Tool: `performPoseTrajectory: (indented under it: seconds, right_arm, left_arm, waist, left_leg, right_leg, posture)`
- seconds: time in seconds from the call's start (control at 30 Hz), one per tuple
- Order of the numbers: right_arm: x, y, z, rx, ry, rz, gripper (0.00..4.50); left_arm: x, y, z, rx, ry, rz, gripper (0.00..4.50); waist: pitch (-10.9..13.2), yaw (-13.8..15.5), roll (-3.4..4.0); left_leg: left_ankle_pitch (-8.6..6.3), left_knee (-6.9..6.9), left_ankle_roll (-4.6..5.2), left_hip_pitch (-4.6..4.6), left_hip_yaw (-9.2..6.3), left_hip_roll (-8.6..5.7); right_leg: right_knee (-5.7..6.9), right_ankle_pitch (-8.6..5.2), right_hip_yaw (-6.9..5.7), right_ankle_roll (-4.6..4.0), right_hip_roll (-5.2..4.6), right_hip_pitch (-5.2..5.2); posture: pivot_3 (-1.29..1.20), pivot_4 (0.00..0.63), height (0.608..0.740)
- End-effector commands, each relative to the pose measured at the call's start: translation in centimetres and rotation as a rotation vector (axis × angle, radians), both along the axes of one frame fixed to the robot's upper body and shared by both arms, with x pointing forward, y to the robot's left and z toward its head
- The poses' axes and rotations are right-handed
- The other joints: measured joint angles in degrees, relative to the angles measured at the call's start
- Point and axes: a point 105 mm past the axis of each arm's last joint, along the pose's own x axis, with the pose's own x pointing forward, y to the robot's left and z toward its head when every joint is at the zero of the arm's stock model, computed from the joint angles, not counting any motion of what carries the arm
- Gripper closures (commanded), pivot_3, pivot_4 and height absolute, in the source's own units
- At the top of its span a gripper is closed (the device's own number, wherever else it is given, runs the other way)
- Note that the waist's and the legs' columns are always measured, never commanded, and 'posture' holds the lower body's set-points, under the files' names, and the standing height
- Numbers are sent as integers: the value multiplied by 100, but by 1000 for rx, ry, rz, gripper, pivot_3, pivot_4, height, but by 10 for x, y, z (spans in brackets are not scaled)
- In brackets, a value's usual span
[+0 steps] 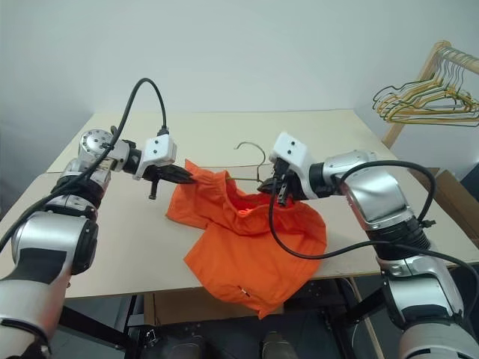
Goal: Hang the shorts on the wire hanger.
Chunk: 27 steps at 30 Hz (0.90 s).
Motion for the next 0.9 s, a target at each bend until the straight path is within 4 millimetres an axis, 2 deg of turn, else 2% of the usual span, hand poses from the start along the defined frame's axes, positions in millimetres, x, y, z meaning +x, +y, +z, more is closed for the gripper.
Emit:
performPoseTrajectory:
  seconds: [0.03,0.2,0.3,0.33,0.47,0.57,0.67,0.9]
  right_arm:
    - [5,-6,22,32,-52,-26,4500]
    - [8,-9,31,36,-67,-38,4500]
    - [10,-14,33,-15,-93,-51,4500]
    - [10,-15,33,-37,-97,-51,4500]
    - [7,-16,31,-78,-99,-31,4500]
    - [5,-13,32,-87,-103,-15,4500]
    - [4,-9,34,-86,-111,-1,4500]
    - [0,-4,42,-69,-126,26,4500]
  left_arm:
    - [-4,3,7,41,-18,-47,2889]
    - [-10,11,4,117,-15,-92,1218]
    - [-8,7,23,64,-54,-102,205]
    - [-8,2,33,32,-72,-119,40]
    - [-6,-18,65,-103,-118,-149,40]
    - [-5,-31,71,-117,-134,-176,40]
    - [-2,-45,69,-110,-146,-190,40]
    - [1,-60,43,0,-129,-207,40]
  waist:
    - [0,0,0]
    - [1,2,1]
    - [1,2,1]
    - [1,2,1]
    - [1,29,1]
    - [1,23,1]
    - [1,6,2]
    - [1,-32,2]
  left_leg:
    - [0,0,0,-1,0,0]
    - [0,0,0,-2,2,0]
    - [0,0,0,-2,2,1]
    - [0,0,0,-2,2,1]
    - [0,1,0,-10,2,0]
    - [0,1,0,-10,2,-2]
    - [0,0,0,-7,2,-1]
    - [0,0,0,-4,2,-1]
  right_leg:
    - [0,0,0,0,-1,0]
    - [0,0,1,-1,-1,-3]
    - [0,0,0,-1,-1,-3]
    - [0,0,0,-1,-1,-3]
    - [-2,-1,-2,1,-4,-8]
    - [-3,-6,-1,10,-5,-7]
    - [0,-9,0,14,-3,-6]
    - [3,-7,3,12,0,-7]
  posture:
    - [44,0,740]
    - [47,0,740]
    - [49,0,740]
    - [49,0,740]
    - [51,0,740]
    - [46,0,740]
    - [39,0,740]
    - [21,0,740]
